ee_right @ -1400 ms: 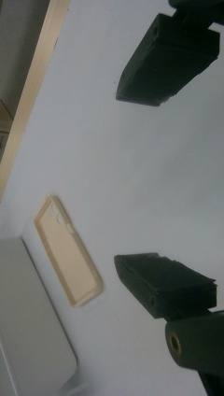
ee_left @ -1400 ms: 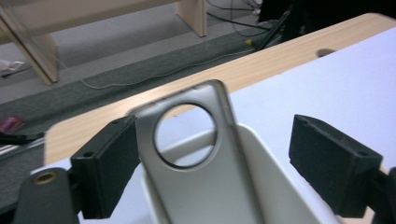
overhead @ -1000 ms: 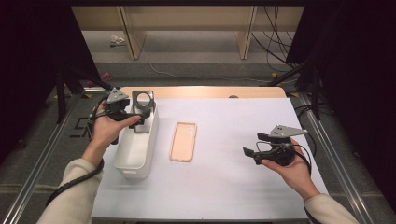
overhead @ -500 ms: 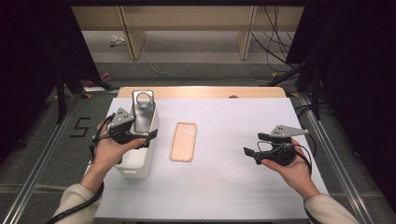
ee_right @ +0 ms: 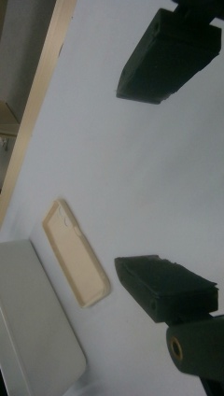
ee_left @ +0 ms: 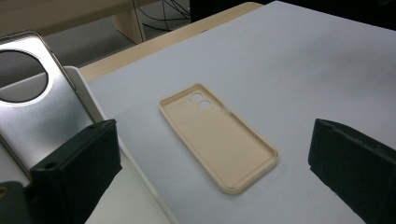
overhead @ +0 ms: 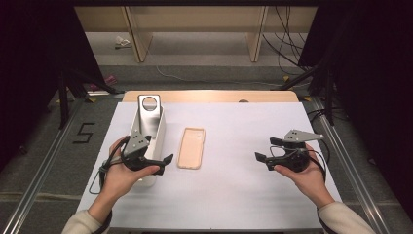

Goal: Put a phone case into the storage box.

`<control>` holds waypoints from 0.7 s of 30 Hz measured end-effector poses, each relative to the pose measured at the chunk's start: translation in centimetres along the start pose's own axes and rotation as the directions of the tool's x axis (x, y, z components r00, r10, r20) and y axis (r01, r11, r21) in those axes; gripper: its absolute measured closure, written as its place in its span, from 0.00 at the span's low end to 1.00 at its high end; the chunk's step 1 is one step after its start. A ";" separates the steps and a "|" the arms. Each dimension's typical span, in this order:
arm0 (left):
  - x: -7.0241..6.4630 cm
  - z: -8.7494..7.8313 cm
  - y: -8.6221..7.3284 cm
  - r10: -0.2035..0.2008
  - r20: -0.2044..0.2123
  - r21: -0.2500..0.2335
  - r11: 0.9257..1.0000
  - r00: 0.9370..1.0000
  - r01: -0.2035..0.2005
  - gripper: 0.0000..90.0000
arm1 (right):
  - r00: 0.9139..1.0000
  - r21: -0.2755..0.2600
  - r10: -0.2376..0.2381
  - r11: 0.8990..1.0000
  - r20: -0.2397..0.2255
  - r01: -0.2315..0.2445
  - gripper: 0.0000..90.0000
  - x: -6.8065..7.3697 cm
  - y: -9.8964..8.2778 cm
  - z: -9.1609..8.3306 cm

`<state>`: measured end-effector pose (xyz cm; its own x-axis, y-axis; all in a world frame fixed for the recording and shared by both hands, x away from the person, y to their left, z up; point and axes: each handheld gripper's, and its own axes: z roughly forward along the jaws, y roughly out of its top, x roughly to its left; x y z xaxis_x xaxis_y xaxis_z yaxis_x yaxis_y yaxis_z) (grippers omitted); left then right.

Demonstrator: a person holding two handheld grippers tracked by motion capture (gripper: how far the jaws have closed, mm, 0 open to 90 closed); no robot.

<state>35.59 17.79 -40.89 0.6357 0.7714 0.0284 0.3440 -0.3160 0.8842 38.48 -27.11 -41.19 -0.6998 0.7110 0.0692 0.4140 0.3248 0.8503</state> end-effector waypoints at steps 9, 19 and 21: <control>-0.8 -0.1 -0.5 0.013 0.021 0.021 1.000 1.000 -0.013 0.02 | 1.000 -0.007 0.004 1.000 0.004 -0.004 0.18 -0.1 0.1 -0.1; -1.0 0.0 -0.4 0.026 0.024 0.027 0.999 0.999 -0.026 0.02 | 1.000 -0.007 0.006 1.000 0.004 -0.006 0.18 -0.2 0.1 -0.1; -0.9 0.1 -0.5 0.027 0.024 0.029 0.999 0.999 -0.027 0.02 | 1.000 -0.007 0.005 1.000 0.005 -0.005 0.18 -0.2 0.1 -0.1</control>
<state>34.92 17.19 -41.40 0.6610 0.7493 0.0407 0.3467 -0.3530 0.8690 38.59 -27.27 -41.06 -0.6949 0.7156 0.0709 0.4134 0.3169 0.8536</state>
